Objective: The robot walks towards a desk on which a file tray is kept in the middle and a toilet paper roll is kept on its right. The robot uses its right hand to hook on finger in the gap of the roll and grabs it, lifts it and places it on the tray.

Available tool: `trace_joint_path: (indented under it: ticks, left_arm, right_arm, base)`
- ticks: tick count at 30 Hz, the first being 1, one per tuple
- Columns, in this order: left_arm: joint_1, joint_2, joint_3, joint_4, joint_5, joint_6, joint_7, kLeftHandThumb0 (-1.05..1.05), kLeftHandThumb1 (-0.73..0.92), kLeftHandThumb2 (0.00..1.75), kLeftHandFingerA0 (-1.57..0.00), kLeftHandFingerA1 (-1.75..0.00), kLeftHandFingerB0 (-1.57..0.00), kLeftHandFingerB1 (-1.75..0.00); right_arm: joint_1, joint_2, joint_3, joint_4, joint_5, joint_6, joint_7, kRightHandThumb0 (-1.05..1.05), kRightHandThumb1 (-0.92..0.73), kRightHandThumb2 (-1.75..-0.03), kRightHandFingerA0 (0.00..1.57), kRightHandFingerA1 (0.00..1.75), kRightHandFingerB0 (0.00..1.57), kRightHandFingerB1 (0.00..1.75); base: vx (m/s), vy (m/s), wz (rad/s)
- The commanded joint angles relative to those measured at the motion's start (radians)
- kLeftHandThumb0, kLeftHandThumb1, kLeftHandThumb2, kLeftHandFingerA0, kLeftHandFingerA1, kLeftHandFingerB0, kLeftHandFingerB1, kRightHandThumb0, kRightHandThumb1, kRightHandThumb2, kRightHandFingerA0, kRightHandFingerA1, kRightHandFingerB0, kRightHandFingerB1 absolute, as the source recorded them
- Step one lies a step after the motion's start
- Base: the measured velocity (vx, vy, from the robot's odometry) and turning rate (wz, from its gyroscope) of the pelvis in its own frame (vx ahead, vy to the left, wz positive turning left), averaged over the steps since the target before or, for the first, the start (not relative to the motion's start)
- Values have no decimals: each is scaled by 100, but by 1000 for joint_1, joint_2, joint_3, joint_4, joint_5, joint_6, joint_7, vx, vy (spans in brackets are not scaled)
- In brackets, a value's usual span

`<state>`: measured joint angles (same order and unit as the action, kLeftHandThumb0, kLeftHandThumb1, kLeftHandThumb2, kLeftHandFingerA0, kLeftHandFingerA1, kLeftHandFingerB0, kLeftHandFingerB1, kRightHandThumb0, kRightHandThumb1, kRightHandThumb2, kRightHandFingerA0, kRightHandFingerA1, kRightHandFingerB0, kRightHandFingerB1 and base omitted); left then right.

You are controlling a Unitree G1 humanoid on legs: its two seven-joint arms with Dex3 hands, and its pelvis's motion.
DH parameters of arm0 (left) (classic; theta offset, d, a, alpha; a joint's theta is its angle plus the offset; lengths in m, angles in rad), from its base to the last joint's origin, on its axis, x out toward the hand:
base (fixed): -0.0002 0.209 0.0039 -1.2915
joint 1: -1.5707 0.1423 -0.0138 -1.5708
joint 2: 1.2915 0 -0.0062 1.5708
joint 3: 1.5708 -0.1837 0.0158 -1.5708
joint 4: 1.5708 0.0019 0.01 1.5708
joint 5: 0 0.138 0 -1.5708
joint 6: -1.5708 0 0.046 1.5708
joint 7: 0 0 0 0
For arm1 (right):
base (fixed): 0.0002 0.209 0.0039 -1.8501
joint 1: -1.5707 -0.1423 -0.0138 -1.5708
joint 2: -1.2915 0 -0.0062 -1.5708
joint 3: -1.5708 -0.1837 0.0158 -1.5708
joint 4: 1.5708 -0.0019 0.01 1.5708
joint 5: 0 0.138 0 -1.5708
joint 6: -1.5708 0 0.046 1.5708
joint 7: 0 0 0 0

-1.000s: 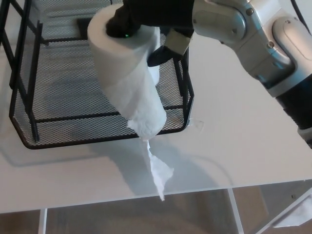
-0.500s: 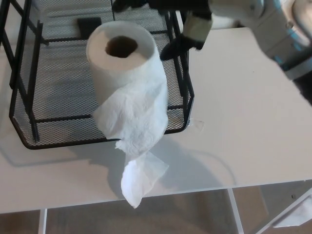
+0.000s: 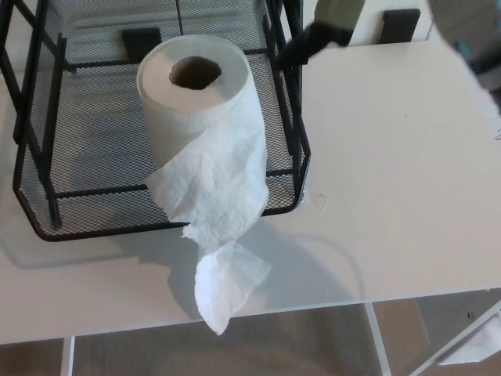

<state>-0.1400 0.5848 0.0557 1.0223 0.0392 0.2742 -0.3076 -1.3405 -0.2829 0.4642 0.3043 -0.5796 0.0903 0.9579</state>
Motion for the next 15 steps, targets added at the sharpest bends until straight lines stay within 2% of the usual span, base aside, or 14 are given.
trace_joint_path:
  ticks: [1, 2, 3, 4, 5, 6, 7, 9, 10, 11, 12, 13, 14, 15]
  left_arm:
    - [8, 12, 0, -4, 7, -17, -12, -105, 92, 73, -18, -83, -14, -62]
    - [13, 13, 2, -7, 5, -15, -11, -105, 72, 124, -6, -66, -12, -60]
    - [20, 15, 5, -11, 3, -13, -9, -105, 72, 124, -6, -66, -12, -60]
    - [15, 14, 4, -5, 5, -5, -5, -105, 92, 72, -22, -82, -14, -62]
    - [21, 16, 12, 2, -4, -28, -14, -105, 71, 124, -14, -71, -9, -59]
    - [23, 16, 17, 5, -10, -27, -20, -105, 69, 124, -24, -75, -11, -62]
    - [25, 14, 22, 8, -16, -26, -26, -105, 71, 123, -13, -69, -21, -65]
    - [34, 15, 30, 14, -20, -41, -20, -105, 68, 123, -5, -66, -11, -59]
    - [38, 18, 23, 13, -12, -48, -20, -105, 70, 124, -12, -69, -13, -61]
    - [37, 15, 23, 14, -12, -49, -19, -105, 70, 124, -12, -69, -13, -61]
    - [40, 19, 15, 9, -6, -47, -25, -105, 71, 124, -18, -72, -16, -63]
    - [49, 20, 16, 8, -5, -68, -22, -105, 71, 124, -13, -69, -13, -61]
    - [51, 19, 19, 10, -7, -72, -21, -105, 71, 124, -13, -69, -13, -61]
    - [54, 23, 5, 5, 7, -78, -19, -105, 92, 73, -17, -80, -10, -61]
  right_arm:
    - [-125, -94, -107, -35, 116, 99, 168, -78, -44, -85, 0, 12, 0, 25]
    - [-135, -102, -116, -50, 112, 121, 176, -70, -41, -83, 0, 22, 2, 31]
    - [-150, -115, -128, -74, 107, 154, 187, -70, -41, -83, 0, 22, 2, 31]
    - [-150, -148, -170, -72, 138, 146, 182, -63, -55, -64, 2, 23, 6, 30]
    - [-172, -218, -205, -90, 126, 181, 205, -64, -43, -85, 0, 22, 0, 36]
    - [-177, -243, -221, -98, 125, 208, 217, -64, -42, -85, 0, 22, 0, 38]
    - [-171, -287, -255, -114, 133, 229, 222, -78, -46, -82, 10, 20, 8, 34]
    - [-89, -397, -388, -184, 196, 221, 198, -75, -44, -81, 4, 43, 0, 42]
    - [-29, -459, -458, -225, 196, 235, 181, -72, -48, -83, 44, 63, 7, 43]
    - [-27, -465, -460, -226, 196, 235, 179, -72, -48, -83, 44, 63, 7, 43]
    - [76, -516, -630, -241, 285, 282, 185, -48, -40, -89, 82, 106, 0, 45]
    - [144, -553, -715, -269, 283, 346, 190, -67, -47, -79, 19, 78, 6, 43]
    - [146, -554, -717, -270, 284, 351, 187, -67, -47, -79, 19, 78, 6, 43]
    - [309, -611, -876, -277, 263, 283, 167, -73, -47, -87, 3, 42, 3, 40]
  base:
    - [0, 0, 0]
    - [0, 0, 0]
    - [0, 0, 0]
    - [0, 0, 0]
    - [0, 0, 0]
    - [0, 0, 0]
    - [0, 0, 0]
    - [0, 0, 0]
    - [0, 0, 0]
    - [0, 0, 0]
    - [0, 0, 0]
    - [0, 0, 0]
    - [0, 0, 0]
    - [0, 0, 0]
